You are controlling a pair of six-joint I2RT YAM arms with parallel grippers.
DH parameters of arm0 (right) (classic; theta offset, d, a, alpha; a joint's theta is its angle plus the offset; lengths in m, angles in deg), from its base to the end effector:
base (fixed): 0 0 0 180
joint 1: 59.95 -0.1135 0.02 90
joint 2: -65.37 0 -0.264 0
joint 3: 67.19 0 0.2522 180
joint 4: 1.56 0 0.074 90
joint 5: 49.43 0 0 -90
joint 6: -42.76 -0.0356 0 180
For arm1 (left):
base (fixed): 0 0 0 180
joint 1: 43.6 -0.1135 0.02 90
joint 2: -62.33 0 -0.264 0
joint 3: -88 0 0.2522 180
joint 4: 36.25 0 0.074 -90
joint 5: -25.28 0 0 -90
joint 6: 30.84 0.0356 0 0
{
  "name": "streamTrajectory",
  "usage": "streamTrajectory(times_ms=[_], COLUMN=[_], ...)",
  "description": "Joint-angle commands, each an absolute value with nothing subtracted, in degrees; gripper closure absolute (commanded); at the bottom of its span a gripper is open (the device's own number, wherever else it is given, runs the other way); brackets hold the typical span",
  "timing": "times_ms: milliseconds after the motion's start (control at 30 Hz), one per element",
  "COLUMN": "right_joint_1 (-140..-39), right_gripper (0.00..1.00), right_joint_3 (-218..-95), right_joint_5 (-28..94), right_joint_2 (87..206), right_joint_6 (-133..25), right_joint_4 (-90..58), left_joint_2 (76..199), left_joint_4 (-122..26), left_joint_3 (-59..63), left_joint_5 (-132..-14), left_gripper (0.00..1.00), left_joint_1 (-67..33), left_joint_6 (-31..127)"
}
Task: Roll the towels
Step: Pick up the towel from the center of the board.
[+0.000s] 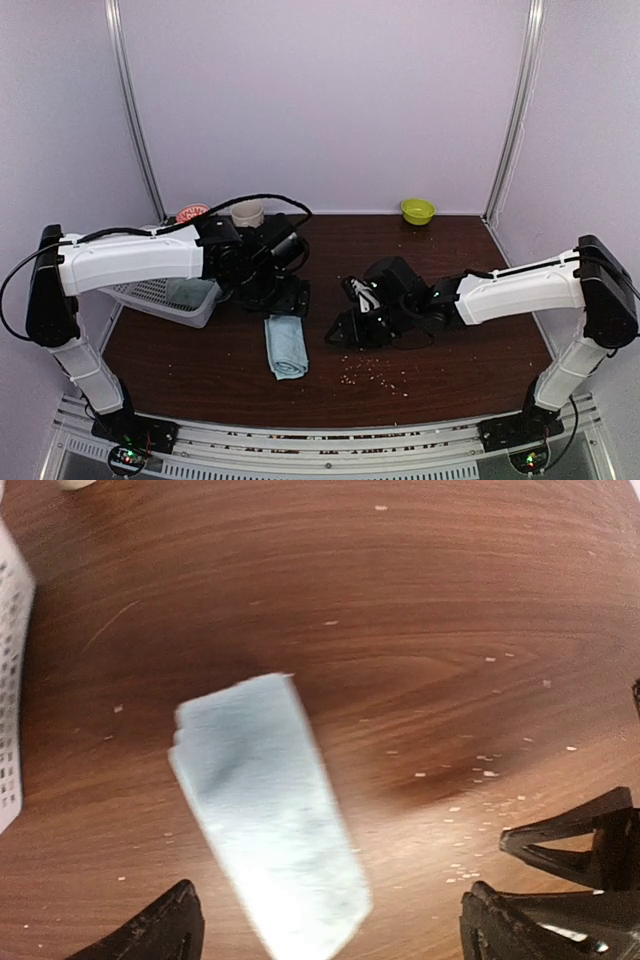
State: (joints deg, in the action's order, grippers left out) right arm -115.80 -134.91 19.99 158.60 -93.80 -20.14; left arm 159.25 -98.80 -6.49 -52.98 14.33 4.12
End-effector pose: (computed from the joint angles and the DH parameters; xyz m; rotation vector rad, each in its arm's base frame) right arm 0.1803 0.2880 0.1938 -0.4192 2.6340 1.1804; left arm 0.1919 -0.2926 0.2662 0.0065 2.7121 -0.3477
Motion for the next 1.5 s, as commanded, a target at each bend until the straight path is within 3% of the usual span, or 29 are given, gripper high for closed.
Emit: streamTrajectory(times_ms=[0, 300, 1133, 1333, 1467], right_joint_1=[-114.4, -112.8, -110.7, -110.7, -110.6], right_gripper=[0.53, 0.53, 0.53, 0.53, 0.53], right_joint_3=[-130.9, -124.1, -120.7, -120.3, -119.9], right_joint_5=[23.0, 23.6, 21.9, 21.8, 21.9], right_joint_2=[152.5, 146.3, 143.6, 143.7, 143.4], right_joint_6=[-93.2, -93.3, -93.1, -93.0, -93.0], right_joint_4=[-18.7, -18.4, -17.1, -16.9, -17.0], left_joint_2=[166.0, 173.2, 175.2, 176.4, 176.6], left_joint_4=[-101.9, -102.0, -94.3, -94.6, -95.1], left_joint_3=[-13.7, -14.6, -0.5, -0.8, -0.6], left_joint_5=[-51.4, -51.4, -55.9, -56.1, -55.7], left_gripper=[0.10, 0.10, 0.04, 0.22, 0.41], left_joint_1=[16.6, 16.4, 13.8, 13.4, 13.3], left_joint_6=[3.5, 2.3, -2.8, -2.3, -2.2])
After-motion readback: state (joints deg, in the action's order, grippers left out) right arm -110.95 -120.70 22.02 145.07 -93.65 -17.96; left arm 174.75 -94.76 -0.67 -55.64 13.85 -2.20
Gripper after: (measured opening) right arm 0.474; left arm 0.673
